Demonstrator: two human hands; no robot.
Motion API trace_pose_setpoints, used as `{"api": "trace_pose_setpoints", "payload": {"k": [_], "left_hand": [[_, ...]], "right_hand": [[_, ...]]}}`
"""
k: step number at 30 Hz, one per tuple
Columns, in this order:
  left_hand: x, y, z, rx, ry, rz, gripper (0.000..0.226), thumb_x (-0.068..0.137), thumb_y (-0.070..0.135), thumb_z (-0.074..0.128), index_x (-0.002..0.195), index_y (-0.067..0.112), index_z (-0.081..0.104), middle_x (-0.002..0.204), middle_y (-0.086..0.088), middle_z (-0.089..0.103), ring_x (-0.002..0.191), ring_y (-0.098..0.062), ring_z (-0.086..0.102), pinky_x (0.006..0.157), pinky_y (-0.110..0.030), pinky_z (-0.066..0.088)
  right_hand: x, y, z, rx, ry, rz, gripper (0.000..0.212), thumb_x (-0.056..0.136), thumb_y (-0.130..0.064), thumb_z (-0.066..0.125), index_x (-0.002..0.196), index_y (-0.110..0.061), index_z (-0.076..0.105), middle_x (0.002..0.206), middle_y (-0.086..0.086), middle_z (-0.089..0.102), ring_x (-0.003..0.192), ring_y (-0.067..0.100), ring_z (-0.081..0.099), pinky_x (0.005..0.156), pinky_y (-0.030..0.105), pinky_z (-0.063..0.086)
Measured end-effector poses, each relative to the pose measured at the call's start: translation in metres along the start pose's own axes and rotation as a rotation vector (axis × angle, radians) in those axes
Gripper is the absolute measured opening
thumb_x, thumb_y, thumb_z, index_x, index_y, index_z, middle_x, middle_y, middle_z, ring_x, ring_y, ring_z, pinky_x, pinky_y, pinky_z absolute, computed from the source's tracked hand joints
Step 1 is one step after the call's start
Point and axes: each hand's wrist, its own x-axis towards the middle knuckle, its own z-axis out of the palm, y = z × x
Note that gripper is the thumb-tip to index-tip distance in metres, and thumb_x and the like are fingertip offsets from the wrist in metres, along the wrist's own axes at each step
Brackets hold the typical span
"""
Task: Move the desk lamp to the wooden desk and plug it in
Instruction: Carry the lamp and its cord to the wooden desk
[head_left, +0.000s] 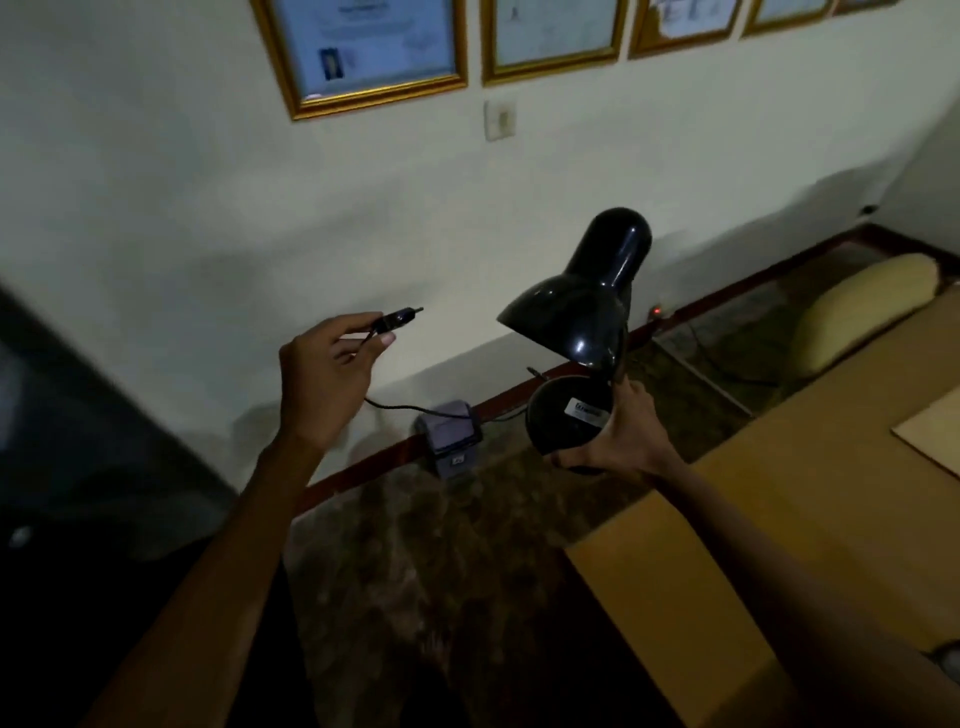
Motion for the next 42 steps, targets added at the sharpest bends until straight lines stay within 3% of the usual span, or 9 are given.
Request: {"api": "trace_pose_setpoints", "payload": {"k": [7,15,19,22,26,29,33,38,42], "left_hand": [[0.141,-0.025,0.084,-0.142,-0.244,0.097,0.025,0.087,0.024,0.079,0.111,0.017,0.077,0.097,0.005,0.077,0.081,0.001,0.074,0.072,-0.009,0.054],[0.235,0.016,0.195,-0.268,-0.497,0.248,0.026,0.087,0.023,0.079,0.111,0.015,0.076,0.098,0.005,0.078,0.081,-0.002,0.075,0.069,-0.012,0.056],[0.254,0.048,0.271,-0.338,-0.603,0.305,0.026,0.086,0.024,0.079,0.111,0.018,0.077,0.097,0.003,0.079,0.079,-0.003,0.075,0.065,-0.006,0.05],[0.265,0.076,0.335,-0.393,-0.684,0.358,0.025,0.085,0.023,0.08,0.11,0.02,0.077,0.099,0.003,0.079,0.081,-0.004,0.075,0.066,-0.003,0.048],[0.281,0.12,0.422,-0.442,-0.762,0.44,0.027,0.086,0.025,0.079,0.112,0.019,0.077,0.101,0.003,0.079,0.084,-0.005,0.076,0.074,-0.013,0.057],[0.285,0.164,0.48,-0.451,-0.839,0.466,0.027,0.086,0.024,0.079,0.113,0.016,0.077,0.102,-0.001,0.078,0.089,-0.014,0.076,0.082,-0.028,0.062],[0.285,0.226,0.549,-0.495,-0.927,0.538,0.027,0.086,0.02,0.079,0.112,0.015,0.077,0.104,-0.003,0.078,0.093,-0.015,0.075,0.087,-0.031,0.061],[0.286,0.28,0.629,-0.564,-0.963,0.638,0.027,0.087,0.017,0.078,0.113,0.013,0.076,0.098,-0.001,0.078,0.082,-0.005,0.075,0.074,-0.012,0.056],[0.293,0.309,0.698,-0.582,-0.986,0.661,0.028,0.088,0.02,0.077,0.115,0.012,0.075,0.102,-0.005,0.077,0.088,-0.013,0.075,0.082,-0.026,0.06]], "right_hand": [[0.065,0.004,-0.016,-0.054,0.19,0.253,0.133,0.044,-0.063,0.095,0.152,-0.025,0.027,0.145,0.007,0.039,0.136,0.029,0.036,0.11,0.05,0.044],[0.085,0.018,-0.062,-0.037,0.387,0.494,0.149,0.027,-0.083,0.084,0.153,-0.024,0.028,0.148,0.004,0.037,0.137,0.028,0.037,0.111,0.05,0.043],[0.091,0.05,-0.095,-0.029,0.494,0.54,0.15,0.024,-0.085,0.082,0.151,-0.026,0.03,0.144,0.003,0.04,0.131,0.025,0.041,0.106,0.039,0.044],[0.098,0.082,-0.124,-0.041,0.552,0.584,0.144,0.026,-0.081,0.085,0.148,-0.024,0.034,0.141,0.003,0.041,0.13,0.025,0.043,0.106,0.044,0.048],[0.108,0.136,-0.17,-0.076,0.673,0.622,0.132,0.032,-0.073,0.088,0.143,-0.024,0.038,0.136,0.003,0.044,0.125,0.023,0.043,0.099,0.041,0.049],[0.107,0.169,-0.205,-0.067,0.747,0.688,0.127,0.034,-0.072,0.089,0.141,-0.026,0.039,0.132,0.002,0.043,0.121,0.021,0.04,0.09,0.035,0.046],[0.103,0.207,-0.252,-0.035,0.874,0.763,0.128,0.032,-0.072,0.09,0.14,-0.026,0.039,0.131,0.005,0.046,0.123,0.026,0.045,0.097,0.046,0.053],[0.097,0.245,-0.308,-0.038,0.937,0.822,0.131,0.031,-0.07,0.092,0.141,-0.026,0.036,0.134,0.008,0.045,0.124,0.028,0.048,0.097,0.049,0.055],[0.101,0.282,-0.341,-0.083,0.976,0.875,0.135,0.03,-0.07,0.09,0.143,-0.021,0.035,0.138,0.008,0.043,0.125,0.027,0.048,0.1,0.049,0.054]]}}
